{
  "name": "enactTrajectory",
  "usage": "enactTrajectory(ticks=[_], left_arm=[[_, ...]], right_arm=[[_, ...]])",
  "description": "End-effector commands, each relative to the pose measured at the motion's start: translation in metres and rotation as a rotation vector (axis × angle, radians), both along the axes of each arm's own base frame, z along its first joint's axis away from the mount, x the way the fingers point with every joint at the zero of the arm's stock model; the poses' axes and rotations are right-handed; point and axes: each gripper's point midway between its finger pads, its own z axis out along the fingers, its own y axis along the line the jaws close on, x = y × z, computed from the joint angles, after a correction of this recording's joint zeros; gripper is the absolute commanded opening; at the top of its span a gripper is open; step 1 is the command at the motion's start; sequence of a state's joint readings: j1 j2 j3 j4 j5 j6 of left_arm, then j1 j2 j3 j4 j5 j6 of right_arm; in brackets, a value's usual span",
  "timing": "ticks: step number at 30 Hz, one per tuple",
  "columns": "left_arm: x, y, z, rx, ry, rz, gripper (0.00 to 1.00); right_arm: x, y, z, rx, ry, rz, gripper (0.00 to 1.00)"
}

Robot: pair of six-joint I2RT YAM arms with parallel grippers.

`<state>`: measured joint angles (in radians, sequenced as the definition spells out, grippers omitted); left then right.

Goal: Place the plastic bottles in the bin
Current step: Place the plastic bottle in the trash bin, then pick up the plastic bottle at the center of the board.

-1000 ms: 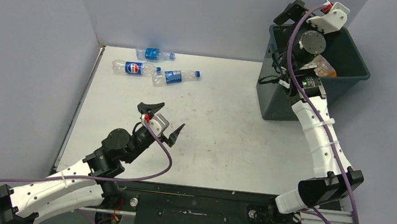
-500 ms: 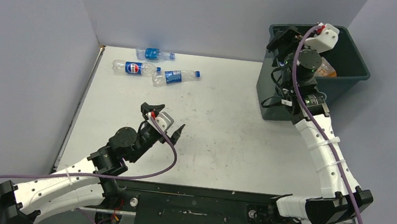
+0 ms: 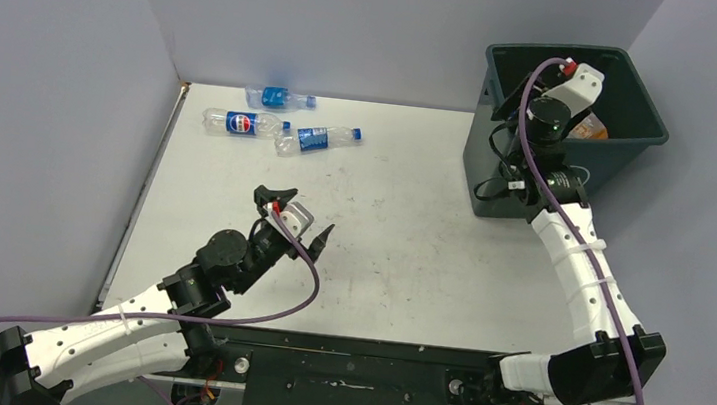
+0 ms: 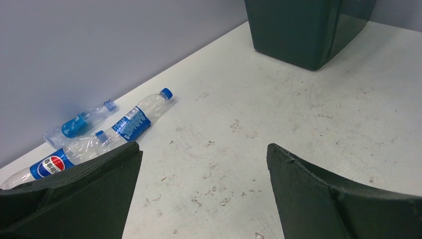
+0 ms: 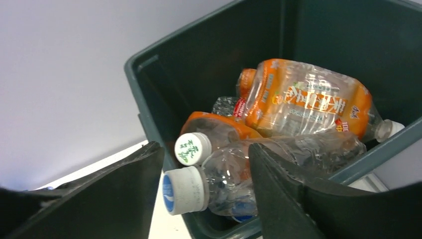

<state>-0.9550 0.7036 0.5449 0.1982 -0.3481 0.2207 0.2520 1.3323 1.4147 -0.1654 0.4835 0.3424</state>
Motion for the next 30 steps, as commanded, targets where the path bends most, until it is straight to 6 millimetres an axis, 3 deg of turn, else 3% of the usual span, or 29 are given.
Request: enactTrajectory(ticks=[1, 7, 11, 15, 18, 21, 23, 25, 27, 29, 30], left_arm=[[-0.003, 0.000, 0.029, -0.068, -0.033, -0.004, 0.96], [-0.005, 0.000, 0.031, -0.072, -0.039, -0.008, 0.96], [-0.006, -0.001, 0.031, -0.072, -0.039, -0.014, 0.96], [-0.006, -0.001, 0.030, -0.070, -0.036, -0.013, 0.96], [-0.005, -0.001, 0.030, -0.068, -0.034, -0.010, 0.96], [-0.003, -0.001, 0.028, -0.064, -0.029, 0.002, 0.96], [-0.001, 0.001, 0.028, -0.063, -0.027, 0.017, 0.96], [0.003, 0.005, 0.027, -0.067, -0.021, 0.053, 0.96], [0.009, 0.012, 0.026, -0.079, -0.007, 0.112, 0.96], [0.017, 0.021, 0.023, -0.083, 0.016, 0.189, 0.96], [0.021, 0.024, 0.020, -0.077, 0.030, 0.225, 0.96]], right_arm=[[0.004, -0.017, -0.008, -0.037, 0.013, -0.066, 0.59], [0.011, -0.039, -0.025, -0.042, 0.040, -0.136, 0.49], [0.023, -0.062, -0.029, 0.024, 0.031, -0.178, 0.48], [0.036, -0.075, -0.023, 0.061, 0.031, -0.206, 0.65], [0.030, -0.066, 0.012, 0.105, -0.068, -0.161, 0.76], [0.012, -0.037, 0.059, 0.141, -0.191, -0.070, 0.81], [-0.003, -0.001, 0.083, 0.159, -0.262, 0.045, 0.82], [-0.016, 0.050, 0.093, 0.180, -0.309, 0.257, 0.85], [-0.029, 0.102, 0.085, 0.215, -0.312, 0.470, 0.86], [-0.043, 0.145, 0.060, 0.239, -0.278, 0.627, 0.87], [-0.048, 0.164, 0.038, 0.241, -0.240, 0.680, 0.87]])
